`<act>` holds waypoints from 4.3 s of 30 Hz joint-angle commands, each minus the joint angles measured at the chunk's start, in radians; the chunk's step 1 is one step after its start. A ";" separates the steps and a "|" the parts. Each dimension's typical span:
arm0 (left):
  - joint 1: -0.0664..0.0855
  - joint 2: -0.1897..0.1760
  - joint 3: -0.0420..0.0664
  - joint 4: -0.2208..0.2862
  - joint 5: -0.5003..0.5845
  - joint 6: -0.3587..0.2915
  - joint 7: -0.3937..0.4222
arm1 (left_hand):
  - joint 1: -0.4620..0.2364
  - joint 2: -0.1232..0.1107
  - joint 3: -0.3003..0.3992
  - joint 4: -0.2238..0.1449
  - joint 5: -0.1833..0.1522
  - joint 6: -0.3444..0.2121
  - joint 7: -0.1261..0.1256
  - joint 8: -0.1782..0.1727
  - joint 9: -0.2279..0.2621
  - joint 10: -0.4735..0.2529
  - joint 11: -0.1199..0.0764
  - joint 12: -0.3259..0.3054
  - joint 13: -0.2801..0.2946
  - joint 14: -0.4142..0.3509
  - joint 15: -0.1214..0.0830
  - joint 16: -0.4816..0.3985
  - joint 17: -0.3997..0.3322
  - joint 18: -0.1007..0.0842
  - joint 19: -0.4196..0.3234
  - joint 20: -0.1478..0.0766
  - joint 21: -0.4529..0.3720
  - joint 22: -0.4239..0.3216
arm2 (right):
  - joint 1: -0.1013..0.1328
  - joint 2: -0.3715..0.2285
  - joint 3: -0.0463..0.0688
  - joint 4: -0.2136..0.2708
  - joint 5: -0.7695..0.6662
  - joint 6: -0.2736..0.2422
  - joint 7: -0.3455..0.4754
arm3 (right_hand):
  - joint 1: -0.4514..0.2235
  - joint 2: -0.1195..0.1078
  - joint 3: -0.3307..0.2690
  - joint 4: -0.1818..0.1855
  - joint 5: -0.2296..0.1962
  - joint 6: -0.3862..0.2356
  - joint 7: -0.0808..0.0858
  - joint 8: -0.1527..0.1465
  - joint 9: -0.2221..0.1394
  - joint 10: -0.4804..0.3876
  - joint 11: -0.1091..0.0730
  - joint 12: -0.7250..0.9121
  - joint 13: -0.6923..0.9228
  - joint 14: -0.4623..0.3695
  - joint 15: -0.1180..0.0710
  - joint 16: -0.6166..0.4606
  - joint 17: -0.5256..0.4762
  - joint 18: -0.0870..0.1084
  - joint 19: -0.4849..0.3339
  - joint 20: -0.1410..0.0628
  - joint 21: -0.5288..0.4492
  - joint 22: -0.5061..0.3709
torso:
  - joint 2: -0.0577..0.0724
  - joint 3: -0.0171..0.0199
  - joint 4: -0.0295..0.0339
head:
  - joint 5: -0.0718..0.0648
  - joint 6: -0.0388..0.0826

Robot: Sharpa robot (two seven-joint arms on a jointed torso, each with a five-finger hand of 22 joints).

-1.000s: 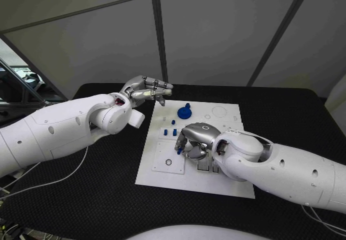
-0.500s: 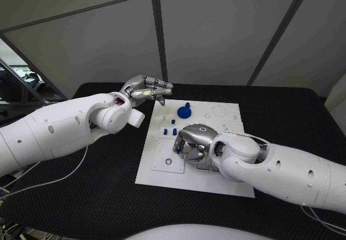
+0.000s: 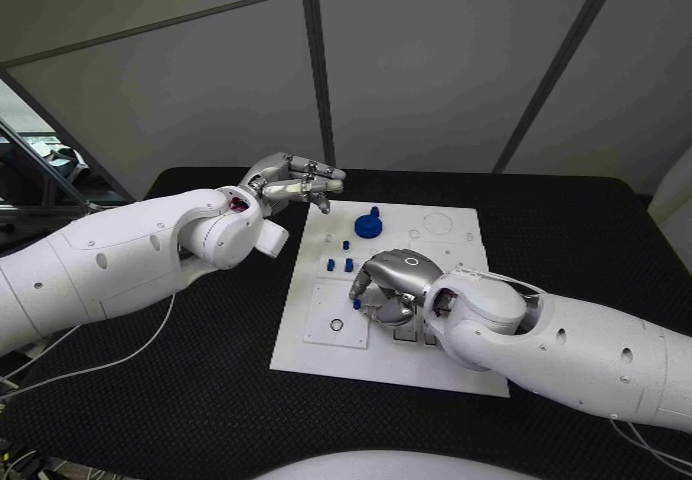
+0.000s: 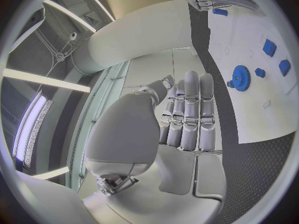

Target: Assemble the parts on the task board

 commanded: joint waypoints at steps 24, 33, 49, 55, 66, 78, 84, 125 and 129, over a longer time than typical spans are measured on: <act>0.001 0.006 -0.004 -0.012 0.006 0.028 -0.007 | -0.001 0.009 -0.004 -0.007 0.000 -0.004 0.008 -0.007 0.001 -0.002 0.004 -0.002 0.002 0.003 0.002 -0.006 -0.002 -0.005 0.003 0.003 -0.006 -0.002 | 0.017 -0.270 0.094 0.112 0.071 -0.027 -0.032 | 0.020 -0.039 -0.044 -0.002 -0.017 -0.019 -0.022 -0.001 -0.002 -0.008 0.000 0.014 0.000 -0.011 0.006 -0.035 -0.060 0.023 -0.023 0.001 -0.037 0.013 | 0.000 -0.0003 -0.0020 | -0.033 0.034; 0.000 0.008 -0.005 -0.013 0.006 0.030 -0.007 | -0.001 0.009 -0.004 -0.007 0.000 -0.004 0.008 -0.007 0.001 -0.002 0.004 -0.002 0.002 0.003 0.002 -0.006 -0.002 -0.005 0.003 0.003 -0.006 -0.002 | 0.018 -0.268 0.097 0.092 0.059 0.057 -0.070 | 0.035 -0.032 -0.070 0.008 -0.070 -0.020 -0.021 0.002 0.000 -0.017 0.001 0.017 0.000 -0.013 0.007 -0.043 -0.083 0.025 -0.027 0.003 -0.048 0.003 | 0.001 -0.0001 -0.0008 | -0.031 0.032; 0.000 0.004 -0.005 -0.012 0.006 0.032 -0.010 | -0.002 0.010 -0.004 -0.007 -0.002 -0.004 0.009 -0.007 0.001 -0.003 0.005 -0.002 0.002 0.003 0.003 -0.008 -0.003 -0.005 0.002 0.003 -0.008 -0.003 | 0.018 -0.232 0.097 0.057 0.049 0.080 -0.081 | 0.047 0.012 -0.033 0.030 -0.067 0.004 -0.006 0.004 0.002 0.059 -0.015 0.046 0.003 0.002 -0.006 0.003 -0.054 0.013 0.004 -0.007 -0.008 0.048 | 0.001 -0.0003 -0.0020 | -0.031 0.029; 0.000 0.004 -0.005 -0.013 0.006 0.032 -0.011 | -0.002 0.010 -0.004 -0.006 -0.002 -0.004 0.009 -0.007 0.001 -0.003 0.005 -0.002 0.003 0.003 0.003 -0.009 -0.003 -0.005 0.002 0.003 -0.008 -0.003 | 0.018 -0.225 0.097 0.053 0.052 0.067 -0.075 | 0.041 0.019 -0.004 0.041 -0.068 0.026 -0.010 0.007 0.004 0.117 -0.028 0.048 0.004 0.011 -0.017 0.043 -0.020 0.003 0.025 -0.018 0.025 0.083 | 0.001 -0.0001 -0.0018 | -0.032 0.027; 0.000 0.005 -0.005 -0.015 0.006 0.032 -0.012 | -0.002 0.010 -0.004 -0.006 -0.002 -0.004 0.009 -0.007 0.001 -0.003 0.005 -0.002 0.003 0.003 0.003 -0.009 -0.003 -0.005 0.002 0.003 -0.008 -0.003 | 0.018 -0.218 0.097 0.050 0.025 0.042 -0.093 | 0.096 0.062 0.053 0.025 -0.073 0.077 -0.023 0.019 0.013 0.192 -0.047 0.046 0.010 0.016 -0.033 0.085 0.010 -0.009 0.051 -0.033 0.069 0.131 | 0.000 0.0001 -0.0012 | -0.034 0.024; 0.000 0.004 -0.005 -0.015 0.006 0.032 -0.013 | -0.002 0.012 -0.004 -0.006 -0.002 -0.005 0.009 -0.008 0.001 -0.003 0.005 -0.002 0.003 0.003 0.003 -0.010 -0.003 -0.005 0.002 0.003 -0.010 -0.004 | 0.018 -0.231 0.097 0.091 0.006 -0.024 -0.079 | 0.108 0.064 0.072 0.012 -0.076 0.097 -0.026 0.022 0.019 0.219 -0.052 0.045 0.017 0.015 -0.037 0.095 0.014 -0.016 0.065 -0.039 0.093 0.157 | -0.002 -0.0004 -0.0016 | -0.032 0.021; 0.000 0.004 -0.005 -0.016 0.006 0.032 -0.013 | -0.002 0.012 -0.004 -0.006 -0.002 -0.005 0.009 -0.008 0.001 -0.003 0.005 -0.002 0.003 0.003 0.003 -0.010 -0.003 -0.005 0.002 0.003 -0.010 -0.004 | 0.020 -0.261 0.117 0.141 0.030 -0.048 -0.076 | 0.105 0.061 0.071 0.012 -0.076 0.099 -0.027 0.022 0.019 0.221 -0.053 0.043 0.017 0.015 -0.037 0.097 0.016 -0.017 0.066 -0.039 0.094 0.159 | -0.003 -0.0021 -0.0002 | -0.032 0.023; 0.000 0.029 -0.005 -0.027 0.006 0.036 -0.008 | -0.001 0.014 -0.004 -0.007 -0.002 -0.005 0.009 -0.008 0.001 -0.004 0.005 -0.002 0.003 0.003 0.003 -0.012 -0.003 -0.005 0.002 0.004 -0.011 -0.004 | -0.016 0.000 0.028 0.097 0.121 0.005 0.059 | 0.089 0.054 0.071 0.020 -0.077 0.095 -0.025 0.013 0.020 0.216 -0.051 0.028 0.017 0.012 -0.037 0.095 0.006 -0.016 0.065 -0.040 0.093 0.159 | 0.000 -0.0009 -0.0004 | 0.018 0.002; 0.000 0.029 -0.005 -0.027 0.006 0.037 -0.008 | -0.001 0.014 -0.004 -0.007 -0.002 -0.005 0.009 -0.008 0.001 -0.004 0.005 -0.002 0.003 0.003 0.003 -0.012 -0.003 -0.005 0.002 0.004 -0.011 -0.004 | -0.017 0.006 0.025 0.085 0.114 0.029 0.052 | 0.086 0.054 0.071 0.022 -0.078 0.094 -0.025 0.012 0.020 0.216 -0.050 0.026 0.017 0.011 -0.037 0.095 0.005 -0.016 0.064 -0.039 0.092 0.157 | 0.001 -0.0010 -0.0024 | 0.020 0.002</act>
